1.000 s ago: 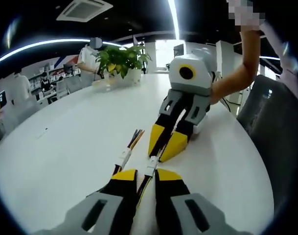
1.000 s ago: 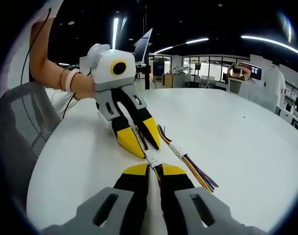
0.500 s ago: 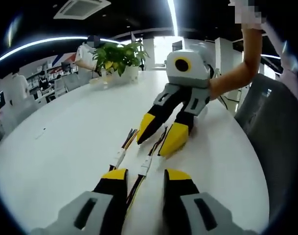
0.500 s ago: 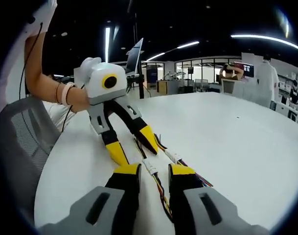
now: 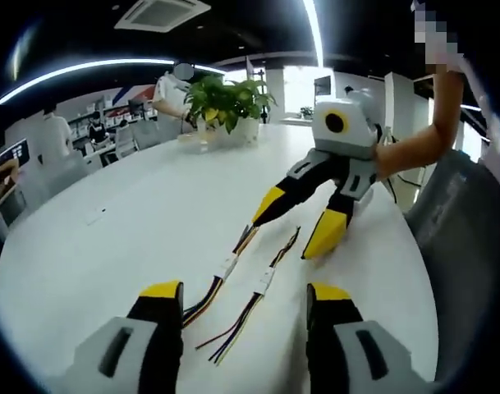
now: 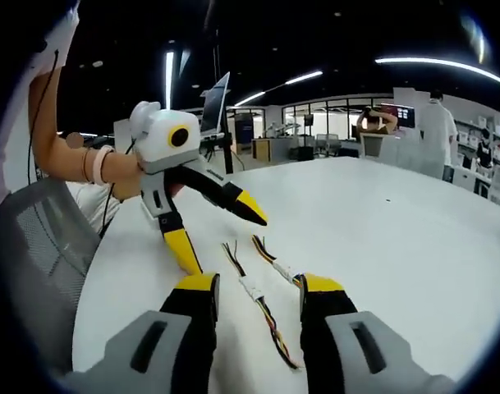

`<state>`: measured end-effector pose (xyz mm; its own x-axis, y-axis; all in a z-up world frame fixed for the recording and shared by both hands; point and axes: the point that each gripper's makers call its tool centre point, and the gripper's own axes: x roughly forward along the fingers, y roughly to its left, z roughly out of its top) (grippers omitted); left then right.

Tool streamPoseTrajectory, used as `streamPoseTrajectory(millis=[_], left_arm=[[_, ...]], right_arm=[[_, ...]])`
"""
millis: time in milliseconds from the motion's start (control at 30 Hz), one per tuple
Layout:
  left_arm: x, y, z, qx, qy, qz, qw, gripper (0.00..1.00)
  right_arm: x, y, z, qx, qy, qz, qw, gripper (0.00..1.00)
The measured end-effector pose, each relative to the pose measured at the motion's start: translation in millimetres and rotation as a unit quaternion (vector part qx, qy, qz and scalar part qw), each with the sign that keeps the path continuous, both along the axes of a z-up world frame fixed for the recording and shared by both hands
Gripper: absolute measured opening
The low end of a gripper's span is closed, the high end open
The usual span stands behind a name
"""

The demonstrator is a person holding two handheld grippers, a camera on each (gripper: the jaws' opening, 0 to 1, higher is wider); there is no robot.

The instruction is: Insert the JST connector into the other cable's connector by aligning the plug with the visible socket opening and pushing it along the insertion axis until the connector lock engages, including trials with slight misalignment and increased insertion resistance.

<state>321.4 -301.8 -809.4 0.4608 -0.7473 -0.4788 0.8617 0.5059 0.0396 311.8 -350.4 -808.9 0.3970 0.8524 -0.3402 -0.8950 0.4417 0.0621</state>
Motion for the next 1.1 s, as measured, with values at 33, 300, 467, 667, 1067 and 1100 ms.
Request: streamPoseTrajectory(millis=[33,300,467,667,1067,1100], left_arm=[[-0.2,0.3,2.3,-0.004,0.000,0.001,1.0000,0.62],[-6.3,2.6,30.5,-0.026,-0.022,0.022,0.9992,0.70],[-7.2,14.1,45.0,-0.014,-0.057,0.042,0.9974,0.75],[-16.0,32.2,65.0,-0.009,-0.079,0.073,0.9941,0.79],[-34.3,66.8,81.2,0.001,-0.096,0.141,0.9853,0.80],[-35.8,68.2,83.3,-0.003,-0.096,0.145,0.9848,0.81]], right_arm=[[-0.2,-0.7,1.8,0.000,0.002,-0.003,1.0000,0.43],[0.3,-7.9,23.8,0.008,0.003,-0.032,0.9994,0.57],[-0.3,-15.5,31.3,0.004,0.010,-0.047,0.9988,0.61],[-6.2,-22.7,53.2,0.002,0.002,-0.067,0.9978,0.62],[-24.2,-46.9,64.7,-0.014,0.019,-0.115,0.9931,0.70],[-27.3,-48.7,65.4,-0.016,0.019,-0.118,0.9927,0.70]])
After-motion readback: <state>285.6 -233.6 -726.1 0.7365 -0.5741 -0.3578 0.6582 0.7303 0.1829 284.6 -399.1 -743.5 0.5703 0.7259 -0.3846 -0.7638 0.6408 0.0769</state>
